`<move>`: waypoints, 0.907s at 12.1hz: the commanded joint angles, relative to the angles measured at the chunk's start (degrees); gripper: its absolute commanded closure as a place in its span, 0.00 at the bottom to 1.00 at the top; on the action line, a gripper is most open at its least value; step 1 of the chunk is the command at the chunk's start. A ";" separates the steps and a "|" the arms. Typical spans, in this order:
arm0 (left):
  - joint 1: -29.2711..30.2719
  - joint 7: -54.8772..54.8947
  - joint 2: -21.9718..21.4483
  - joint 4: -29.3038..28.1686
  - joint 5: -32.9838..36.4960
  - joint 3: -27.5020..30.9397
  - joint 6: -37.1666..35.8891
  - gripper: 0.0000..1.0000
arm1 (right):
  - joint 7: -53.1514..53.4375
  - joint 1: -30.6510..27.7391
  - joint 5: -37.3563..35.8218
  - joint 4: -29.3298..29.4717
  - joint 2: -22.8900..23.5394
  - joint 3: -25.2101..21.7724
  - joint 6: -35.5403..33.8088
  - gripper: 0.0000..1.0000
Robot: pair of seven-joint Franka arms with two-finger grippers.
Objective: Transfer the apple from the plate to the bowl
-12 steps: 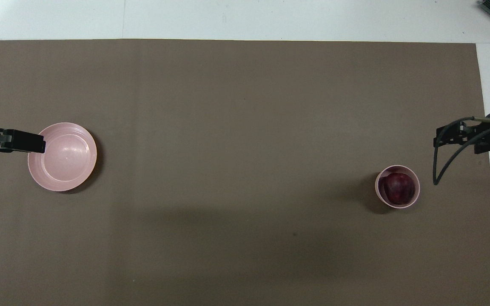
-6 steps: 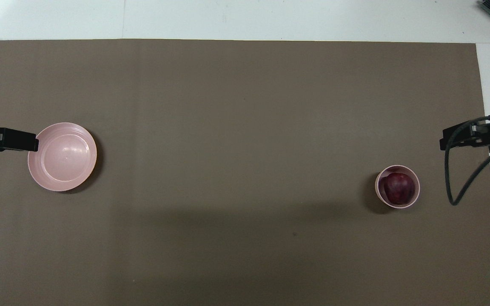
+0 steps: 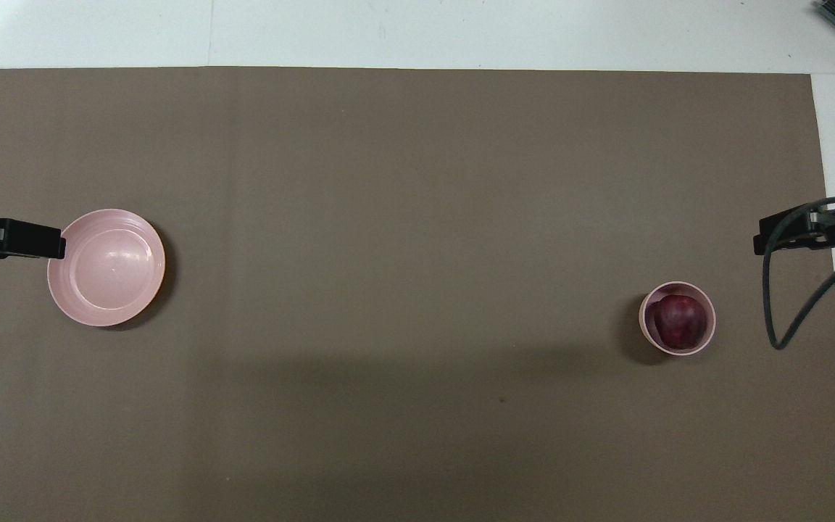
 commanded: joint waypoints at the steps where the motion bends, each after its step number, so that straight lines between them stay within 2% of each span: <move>1: 1.02 0.00 -0.42 0.94 -2.95 -0.33 -1.08 0.00 | -0.57 -0.96 -0.68 0.21 -0.02 0.45 0.88 0.00; 2: 2.33 0.17 -0.42 1.29 -5.94 0.11 -0.74 0.00 | -0.65 -0.96 -0.68 0.13 -0.11 0.45 0.88 0.00; 7: 2.34 0.52 -0.77 1.03 -5.88 0.29 -1.52 0.00 | -0.56 -0.96 -0.68 0.04 -0.02 0.45 0.97 0.00; 11: 2.34 0.69 -0.86 1.12 -2.37 0.12 -2.66 0.00 | -0.74 -0.17 -1.21 0.21 -0.02 0.62 0.71 0.00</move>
